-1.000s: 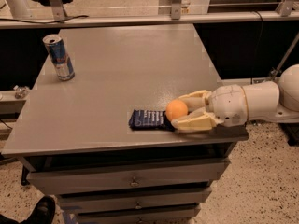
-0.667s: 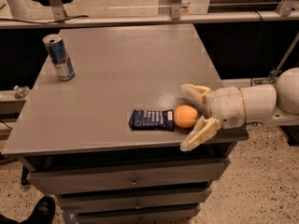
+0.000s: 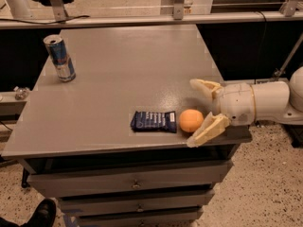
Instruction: Move orange near rxbar blueberry
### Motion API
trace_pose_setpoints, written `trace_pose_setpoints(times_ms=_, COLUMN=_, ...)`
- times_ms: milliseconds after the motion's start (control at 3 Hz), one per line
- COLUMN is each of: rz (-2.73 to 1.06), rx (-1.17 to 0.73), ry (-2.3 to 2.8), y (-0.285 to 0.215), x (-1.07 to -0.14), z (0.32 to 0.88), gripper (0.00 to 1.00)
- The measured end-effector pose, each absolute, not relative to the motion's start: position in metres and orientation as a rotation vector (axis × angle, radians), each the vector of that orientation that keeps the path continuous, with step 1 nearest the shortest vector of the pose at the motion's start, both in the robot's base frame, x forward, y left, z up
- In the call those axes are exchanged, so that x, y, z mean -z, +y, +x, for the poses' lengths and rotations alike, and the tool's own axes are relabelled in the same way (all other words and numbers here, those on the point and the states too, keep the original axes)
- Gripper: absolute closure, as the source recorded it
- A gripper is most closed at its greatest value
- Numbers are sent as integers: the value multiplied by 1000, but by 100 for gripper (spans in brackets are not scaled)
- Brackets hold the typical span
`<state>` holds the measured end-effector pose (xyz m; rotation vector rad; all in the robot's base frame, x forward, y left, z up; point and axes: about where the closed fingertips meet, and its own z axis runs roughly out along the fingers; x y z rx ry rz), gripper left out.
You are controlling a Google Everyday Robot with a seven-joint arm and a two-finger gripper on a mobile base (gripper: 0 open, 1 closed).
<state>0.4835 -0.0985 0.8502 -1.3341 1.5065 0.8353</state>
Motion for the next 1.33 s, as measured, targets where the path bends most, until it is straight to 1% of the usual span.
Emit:
trace_pose_setpoints(times_ms=667, rz=-1317, rx=-575, ry=1541, y=-179, x=-909, z=510, gripper=0)
trace_pose_setpoints(times_ms=1000, rz=-1280, rx=-433, ry=1538, y=-219, x=-942, z=538, gripper=0)
trace_pose_setpoints(times_ms=1333, rz=-1270, rx=-411, ry=1524, y=-225, x=-954, z=541, gripper=0)
